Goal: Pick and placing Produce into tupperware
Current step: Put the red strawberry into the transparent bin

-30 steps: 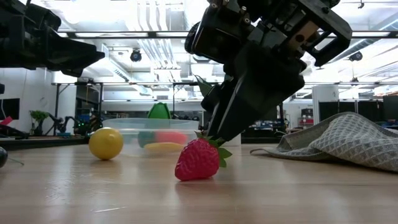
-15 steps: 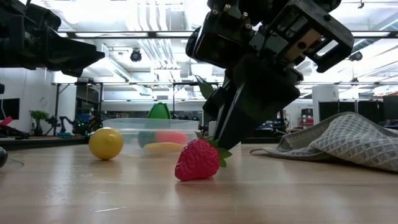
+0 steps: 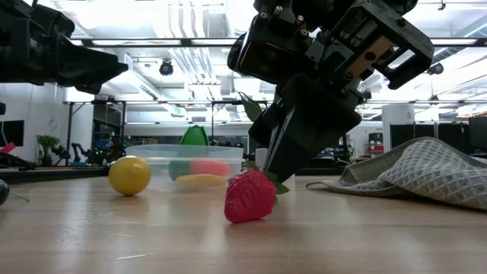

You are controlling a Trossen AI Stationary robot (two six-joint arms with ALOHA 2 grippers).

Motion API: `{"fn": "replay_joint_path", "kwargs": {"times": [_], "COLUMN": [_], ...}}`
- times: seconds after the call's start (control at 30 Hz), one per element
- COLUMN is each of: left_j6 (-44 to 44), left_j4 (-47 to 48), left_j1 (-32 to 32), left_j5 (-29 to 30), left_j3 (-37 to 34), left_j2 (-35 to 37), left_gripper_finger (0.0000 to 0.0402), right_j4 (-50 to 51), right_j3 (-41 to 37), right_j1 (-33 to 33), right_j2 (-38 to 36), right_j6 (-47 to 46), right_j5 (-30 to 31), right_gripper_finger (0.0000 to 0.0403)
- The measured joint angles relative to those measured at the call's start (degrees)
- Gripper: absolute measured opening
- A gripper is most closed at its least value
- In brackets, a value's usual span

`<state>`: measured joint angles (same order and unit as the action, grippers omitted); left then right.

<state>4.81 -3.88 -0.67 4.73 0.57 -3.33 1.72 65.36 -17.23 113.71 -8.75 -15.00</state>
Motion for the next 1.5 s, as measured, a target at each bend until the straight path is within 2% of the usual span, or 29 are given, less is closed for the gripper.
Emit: {"fn": "replay_joint_path", "kwargs": {"times": [0.63,0.77,0.9,1.3,1.5], "left_j6": [0.01,0.01,0.01,0.03,0.03], "left_j4": [-0.02,-0.06,-0.1,-0.17,-0.17], "left_j1": [0.01,0.02,0.02,0.0,0.01], "left_j5": [0.0,0.0,0.0,0.0,0.0], "left_j3": [0.0,-0.01,0.01,0.01,0.0], "left_j2": [0.02,0.02,0.01,0.02,0.02], "left_gripper_finger": [0.0183,0.0183,0.0183,0.0183,0.0183], "right_j4": [-0.23,-0.21,-0.08,-0.33,-0.01], "right_j3": [1.82,2.19,2.76,2.91,2.91], "right_j1": [0.0,0.32,1.78,8.35,12.76], "right_j2": [-1.27,-1.86,-2.79,-7.93,-7.87], "right_j6": [2.25,3.3,4.16,10.93,12.1], "right_j5": [0.71,4.55,5.35,14.3,15.16], "right_gripper_finger": [0.0009,0.0009,0.0008,0.0008,0.0008]}}
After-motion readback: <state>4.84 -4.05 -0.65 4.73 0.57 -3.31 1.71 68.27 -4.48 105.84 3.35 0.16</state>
